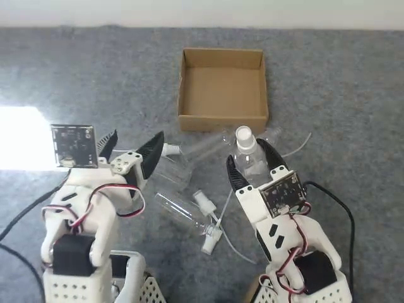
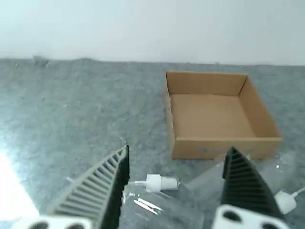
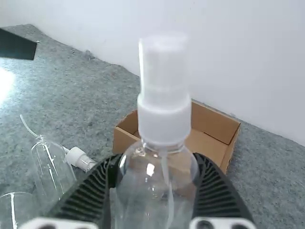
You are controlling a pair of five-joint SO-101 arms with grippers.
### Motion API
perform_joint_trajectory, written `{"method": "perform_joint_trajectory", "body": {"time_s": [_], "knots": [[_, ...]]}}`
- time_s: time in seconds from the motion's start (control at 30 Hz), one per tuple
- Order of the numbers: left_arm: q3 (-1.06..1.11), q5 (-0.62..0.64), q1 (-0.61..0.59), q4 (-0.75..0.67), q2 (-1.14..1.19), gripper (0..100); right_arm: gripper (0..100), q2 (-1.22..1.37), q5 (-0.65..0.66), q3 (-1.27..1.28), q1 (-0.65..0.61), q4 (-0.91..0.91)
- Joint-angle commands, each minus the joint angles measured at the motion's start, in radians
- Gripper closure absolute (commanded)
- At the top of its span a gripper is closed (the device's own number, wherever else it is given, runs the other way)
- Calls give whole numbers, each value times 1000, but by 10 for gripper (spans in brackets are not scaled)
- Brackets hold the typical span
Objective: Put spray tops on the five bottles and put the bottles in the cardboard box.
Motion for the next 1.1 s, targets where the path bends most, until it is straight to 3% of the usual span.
{"method": "perform_joint_trajectory", "body": {"time_s": [0.0,0.23,0.47,0.73,1.07], "knots": [[28,-3,-9,-34,14,705,913,-16,-9,-11,8,-28],[182,31,-12,-169,14,706,912,-16,-3,-11,7,-30],[272,41,-97,-269,14,706,912,-16,-2,-51,10,-71],[348,41,-89,-359,14,706,911,-16,-2,-133,10,-136],[369,40,-89,-379,14,706,911,-15,-2,-130,10,-400]]}}
